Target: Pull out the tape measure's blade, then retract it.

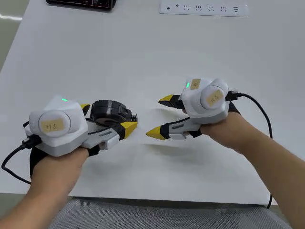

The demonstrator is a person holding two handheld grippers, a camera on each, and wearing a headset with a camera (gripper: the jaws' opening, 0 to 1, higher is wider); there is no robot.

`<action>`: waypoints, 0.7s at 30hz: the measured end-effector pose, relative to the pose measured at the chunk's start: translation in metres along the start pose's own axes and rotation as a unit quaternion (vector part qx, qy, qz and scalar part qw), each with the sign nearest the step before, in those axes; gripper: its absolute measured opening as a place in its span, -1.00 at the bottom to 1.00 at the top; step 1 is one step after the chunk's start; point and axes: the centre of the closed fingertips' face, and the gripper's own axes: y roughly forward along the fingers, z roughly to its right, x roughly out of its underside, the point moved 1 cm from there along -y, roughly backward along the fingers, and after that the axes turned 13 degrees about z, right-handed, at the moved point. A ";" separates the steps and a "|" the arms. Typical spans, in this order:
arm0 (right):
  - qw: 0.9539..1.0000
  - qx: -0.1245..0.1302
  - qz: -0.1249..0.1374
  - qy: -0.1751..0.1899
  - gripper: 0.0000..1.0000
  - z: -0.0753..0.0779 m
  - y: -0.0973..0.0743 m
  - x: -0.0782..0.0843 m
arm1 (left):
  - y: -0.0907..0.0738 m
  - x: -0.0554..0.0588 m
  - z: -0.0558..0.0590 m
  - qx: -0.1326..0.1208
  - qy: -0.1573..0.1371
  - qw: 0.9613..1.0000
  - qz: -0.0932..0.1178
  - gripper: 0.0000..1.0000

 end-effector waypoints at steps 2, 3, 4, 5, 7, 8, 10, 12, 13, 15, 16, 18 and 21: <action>1.000 0.005 0.001 0.001 0.15 0.000 -0.005 -0.001 | -0.003 -0.001 0.001 0.008 0.009 1.000 0.000 0.62; 1.000 0.007 0.002 0.001 0.16 0.000 -0.007 -0.001 | -0.004 -0.001 0.001 0.010 0.014 1.000 -0.001 0.63; 1.000 0.010 0.002 0.000 0.18 0.000 -0.010 -0.001 | -0.005 -0.002 0.001 0.013 0.020 1.000 -0.001 0.64; 1.000 0.011 0.003 -0.001 0.20 0.000 -0.013 -0.001 | -0.006 -0.002 0.000 0.014 0.022 1.000 -0.001 0.66; 1.000 0.015 0.004 -0.001 0.23 0.000 -0.018 -0.001 | -0.008 -0.003 -0.001 0.017 0.027 0.999 -0.002 0.68; 1.000 0.018 0.003 -0.002 0.23 0.000 -0.020 -0.001 | -0.009 -0.003 -0.001 0.019 0.030 0.999 -0.003 0.70; 1.000 0.022 0.003 -0.003 0.25 0.001 -0.026 -0.001 | -0.011 -0.003 -0.002 0.022 0.033 0.999 -0.005 0.74; 1.000 0.025 0.002 -0.004 0.26 0.000 -0.031 0.000 | -0.013 -0.004 -0.003 0.028 0.041 0.999 -0.006 0.77; 1.000 0.024 0.003 -0.004 0.26 0.000 -0.033 0.000 | -0.014 -0.004 -0.004 0.031 0.043 0.999 -0.006 0.77; 1.000 0.025 0.003 0.000 0.27 -0.002 -0.038 0.002 | -0.016 -0.006 -0.006 0.034 0.045 0.998 -0.003 0.77; 1.000 0.027 0.004 0.002 0.29 -0.002 -0.041 0.003 | -0.017 -0.007 -0.006 0.038 0.047 0.998 -0.003 0.78; 1.000 0.031 0.005 0.002 0.34 -0.004 -0.044 0.004 | -0.019 -0.007 -0.006 0.042 0.048 0.998 -0.004 0.80; 0.999 0.035 0.007 0.005 0.38 -0.006 -0.051 0.007 | -0.021 -0.006 -0.006 0.053 0.060 0.997 -0.009 0.82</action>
